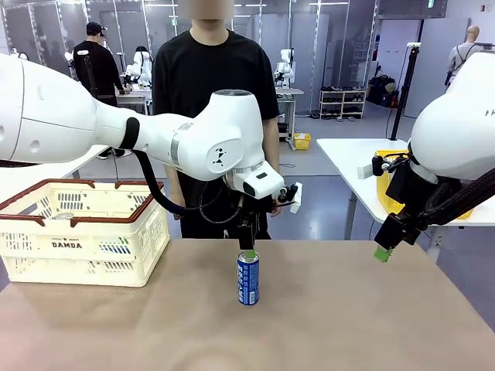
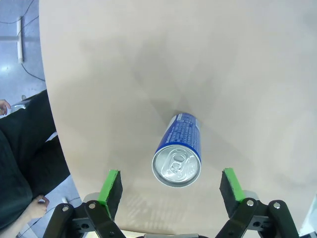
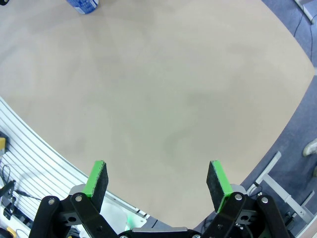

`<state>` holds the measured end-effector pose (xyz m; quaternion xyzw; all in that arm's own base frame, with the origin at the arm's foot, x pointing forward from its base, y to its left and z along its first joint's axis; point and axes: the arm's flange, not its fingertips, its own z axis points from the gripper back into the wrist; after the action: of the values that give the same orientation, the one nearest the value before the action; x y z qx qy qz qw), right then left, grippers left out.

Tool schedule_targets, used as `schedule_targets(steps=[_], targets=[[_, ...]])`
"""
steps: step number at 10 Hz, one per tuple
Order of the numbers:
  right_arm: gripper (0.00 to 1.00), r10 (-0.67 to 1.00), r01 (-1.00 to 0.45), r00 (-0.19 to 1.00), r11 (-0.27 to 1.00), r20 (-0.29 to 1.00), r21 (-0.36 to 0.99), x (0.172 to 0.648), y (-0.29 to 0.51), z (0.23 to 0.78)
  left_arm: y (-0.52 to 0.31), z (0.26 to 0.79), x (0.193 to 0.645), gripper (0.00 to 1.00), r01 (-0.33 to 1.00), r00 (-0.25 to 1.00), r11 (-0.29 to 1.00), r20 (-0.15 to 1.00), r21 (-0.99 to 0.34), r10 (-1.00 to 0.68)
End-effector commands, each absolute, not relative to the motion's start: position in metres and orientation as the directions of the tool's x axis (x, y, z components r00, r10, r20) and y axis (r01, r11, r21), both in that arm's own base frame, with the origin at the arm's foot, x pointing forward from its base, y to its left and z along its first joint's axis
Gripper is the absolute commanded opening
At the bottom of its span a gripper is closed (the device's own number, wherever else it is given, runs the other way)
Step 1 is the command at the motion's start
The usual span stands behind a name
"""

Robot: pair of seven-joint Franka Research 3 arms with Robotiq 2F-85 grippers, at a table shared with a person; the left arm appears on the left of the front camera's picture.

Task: Place the drinks into the Shopping basket.
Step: Pick up one drink and place it into the Shopping basket.

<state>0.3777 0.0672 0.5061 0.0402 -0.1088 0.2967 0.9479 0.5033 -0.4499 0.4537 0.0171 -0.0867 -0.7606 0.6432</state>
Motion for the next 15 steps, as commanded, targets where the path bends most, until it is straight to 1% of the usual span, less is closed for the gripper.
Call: schedule_targets(steps=[1, 6, 10, 15], targets=[[1.0, 0.555, -0.573, 0.799, 0.819, 0.23, 0.012, 0.377, 0.067, 0.506, -0.45, 0.45, 0.501, 1.0, 0.979, -0.161, -0.151, 0.071, 0.136, -0.984], [1.0, 0.555, -0.573, 0.799, 0.819, 0.23, 0.012, 0.377, 0.067, 0.506, -0.447, 0.408, 0.517, 1.0, 0.986, -0.144, -0.139, 0.043, 0.094, -0.989], [1.0, 0.555, -0.573, 0.799, 0.819, 0.23, 0.012, 0.377, 0.067, 0.506, -0.442, 0.381, 0.531, 1.0, 0.989, -0.123, -0.118, 0.051, 0.088, -0.991], [1.0, 0.555, -0.573, 0.799, 0.819, 0.23, 0.012, 0.377, 0.067, 0.506, -0.446, 0.376, 0.535, 1.0, 0.99, -0.127, -0.122, 0.063, 0.076, -0.99]])
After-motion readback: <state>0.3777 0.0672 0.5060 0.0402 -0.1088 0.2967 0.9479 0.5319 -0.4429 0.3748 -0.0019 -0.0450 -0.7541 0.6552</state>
